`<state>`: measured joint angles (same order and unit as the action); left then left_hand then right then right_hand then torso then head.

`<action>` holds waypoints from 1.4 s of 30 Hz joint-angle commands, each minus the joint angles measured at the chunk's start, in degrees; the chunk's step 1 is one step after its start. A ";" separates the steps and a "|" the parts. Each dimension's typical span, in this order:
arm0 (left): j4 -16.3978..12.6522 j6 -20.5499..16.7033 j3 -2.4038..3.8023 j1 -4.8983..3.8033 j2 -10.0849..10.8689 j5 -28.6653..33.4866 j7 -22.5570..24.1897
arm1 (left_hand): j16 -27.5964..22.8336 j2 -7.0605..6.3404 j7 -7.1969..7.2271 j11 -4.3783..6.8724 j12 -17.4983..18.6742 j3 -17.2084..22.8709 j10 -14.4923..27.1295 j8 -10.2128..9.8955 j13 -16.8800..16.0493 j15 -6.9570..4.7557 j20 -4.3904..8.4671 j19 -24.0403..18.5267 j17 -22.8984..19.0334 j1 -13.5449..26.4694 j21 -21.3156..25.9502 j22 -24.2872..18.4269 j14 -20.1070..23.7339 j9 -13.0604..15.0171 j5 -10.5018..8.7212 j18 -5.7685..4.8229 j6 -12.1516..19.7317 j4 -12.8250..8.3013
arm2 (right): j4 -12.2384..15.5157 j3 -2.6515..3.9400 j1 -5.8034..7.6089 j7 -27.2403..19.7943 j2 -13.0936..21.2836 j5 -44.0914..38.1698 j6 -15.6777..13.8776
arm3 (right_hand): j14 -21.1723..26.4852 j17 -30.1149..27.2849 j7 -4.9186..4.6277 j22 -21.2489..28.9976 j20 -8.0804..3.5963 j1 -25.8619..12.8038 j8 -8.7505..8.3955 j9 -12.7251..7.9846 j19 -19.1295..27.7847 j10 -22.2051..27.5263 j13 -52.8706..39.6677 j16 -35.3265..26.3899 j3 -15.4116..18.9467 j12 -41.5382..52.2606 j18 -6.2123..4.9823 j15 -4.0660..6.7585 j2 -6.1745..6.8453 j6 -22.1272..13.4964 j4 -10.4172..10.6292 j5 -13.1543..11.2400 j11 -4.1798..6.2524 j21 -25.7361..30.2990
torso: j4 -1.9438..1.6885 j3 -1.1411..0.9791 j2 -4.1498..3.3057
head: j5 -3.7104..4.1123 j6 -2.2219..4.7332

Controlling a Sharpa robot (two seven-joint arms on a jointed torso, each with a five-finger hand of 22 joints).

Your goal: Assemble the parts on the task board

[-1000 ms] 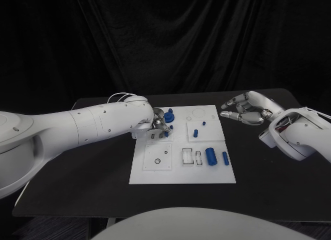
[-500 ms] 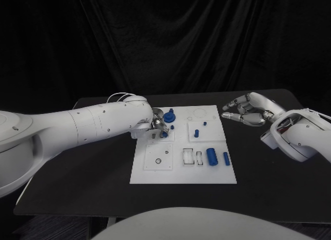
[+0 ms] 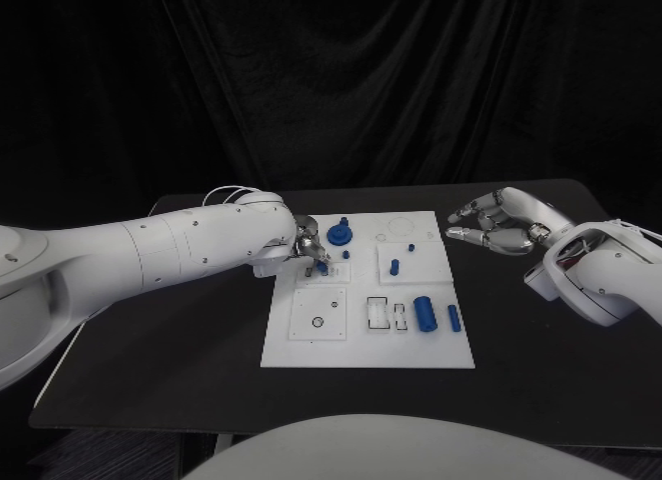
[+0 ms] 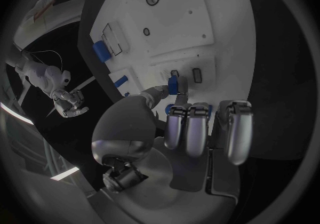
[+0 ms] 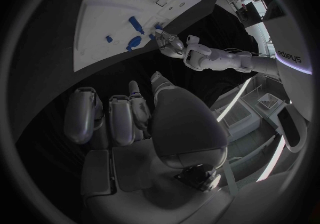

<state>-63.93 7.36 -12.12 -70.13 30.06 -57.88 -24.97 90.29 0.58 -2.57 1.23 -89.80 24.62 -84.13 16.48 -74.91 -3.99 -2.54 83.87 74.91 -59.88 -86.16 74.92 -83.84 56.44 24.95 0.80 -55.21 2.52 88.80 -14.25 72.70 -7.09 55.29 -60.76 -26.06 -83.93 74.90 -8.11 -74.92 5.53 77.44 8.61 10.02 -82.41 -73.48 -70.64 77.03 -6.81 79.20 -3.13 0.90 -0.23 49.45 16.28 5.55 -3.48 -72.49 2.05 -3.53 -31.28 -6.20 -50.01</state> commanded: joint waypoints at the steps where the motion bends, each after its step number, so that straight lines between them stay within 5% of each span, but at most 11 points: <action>1: -0.38 -1.97 0.05 0.09 0.24 0.03 0.25 | -0.29 0.05 -0.14 0.17 -0.20 1.91 -5.87 -0.44 -15.09 -0.27 0.31 0.41 15.09 1.34 0.42 8.07 -6.16 0.26 -1.17 1.22 -0.03 -0.81 | -0.05 0.05 -0.24 0.48 0.11 -0.02 0.54 | -0.92 3.45 0.04 -9.66 0.02 -0.37 0.16 -0.07 -0.07 0.13 0.03 -0.05 0.03 -0.17 -0.93 -0.31 -0.25 0.31 0.13 0.35 0.05 0.26 | 0.05 0.02 -0.01 | -0.01 0.01; 11: -0.79 -3.59 0.04 0.28 0.53 0.03 0.35 | -0.29 0.32 -0.33 -0.02 -0.20 2.07 -5.87 -1.31 -15.09 -0.12 0.17 0.29 15.09 3.06 0.63 7.94 -6.16 0.58 -4.21 1.27 -0.04 0.39 | -0.18 0.05 -0.41 0.48 0.16 -0.01 0.71 | -0.89 3.36 0.05 -9.60 0.01 -0.23 0.12 -0.12 0.00 0.12 0.08 -0.14 -0.06 -0.19 -0.97 -0.29 -0.40 0.33 0.05 0.40 0.06 0.47 | 0.11 0.05 -0.03 | -0.26 0.01; 20: -1.05 -3.40 0.04 0.76 0.76 0.03 -0.42 | -0.29 0.43 -0.36 -0.05 -0.20 2.03 -5.87 -1.48 -15.09 -0.09 0.15 0.15 15.09 3.39 0.77 7.77 -6.16 0.58 -4.48 1.33 -0.12 0.72 | -0.15 0.06 -0.42 0.74 0.23 0.03 0.88 | -0.86 3.29 0.05 -9.61 0.00 -0.14 0.10 -0.14 -0.02 0.14 0.13 -0.20 -0.10 -0.21 -0.97 -0.28 -0.44 0.33 0.00 0.44 0.07 0.45 | 0.13 0.05 -0.01 | 0.58 0.01; 32: -1.09 -3.77 0.04 1.51 0.89 0.03 -0.79 | -0.29 0.74 -0.36 -0.05 -0.20 2.22 -5.87 -1.81 -15.09 -0.08 0.12 -0.11 15.09 3.57 1.01 7.45 -6.16 0.49 -4.28 1.43 -0.16 1.04 | -0.08 0.06 -0.42 0.82 0.66 1.12 0.76 | -0.89 3.33 0.07 -9.60 -0.01 -0.03 0.13 -0.15 -0.02 0.11 0.13 -0.15 -0.13 -0.21 -0.97 -0.27 -0.46 0.44 -0.06 0.54 0.08 0.47 | 0.20 0.04 0.01 | 0.09 0.01; 42: -1.60 -3.98 0.04 1.90 1.30 0.03 -0.90 | -0.29 0.81 -0.37 -0.06 -0.20 2.33 -5.87 -1.96 -15.09 -0.07 0.11 -0.22 15.09 3.55 1.11 7.32 -6.16 0.45 -4.15 1.46 -0.08 1.06 | -0.05 0.06 -0.42 1.21 0.78 1.94 1.15 | -0.91 3.36 0.07 -9.63 -0.01 -0.02 0.14 -0.15 -0.07 0.04 0.05 -0.12 -0.13 -0.16 -0.95 -0.27 -0.47 0.47 -0.05 0.55 0.08 0.38 | 0.15 0.07 0.01 | 0.44 0.01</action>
<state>-65.31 3.20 -11.93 -68.65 31.40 -57.89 -25.60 90.29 1.31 -2.60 1.21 -89.80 26.89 -84.14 14.85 -74.91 -3.99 -2.55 83.87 74.91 -56.74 -85.30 74.91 -83.84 56.87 20.77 1.72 -55.19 3.27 88.68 -14.24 72.42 -6.87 55.99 -59.45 -25.40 -83.93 74.90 -8.11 -74.91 5.53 77.44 8.61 9.93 -82.41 -73.49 -70.60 77.03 -6.81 79.19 -3.13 0.90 -0.23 49.45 16.28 5.74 -3.49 -72.22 2.19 -3.47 -31.27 -5.71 -50.01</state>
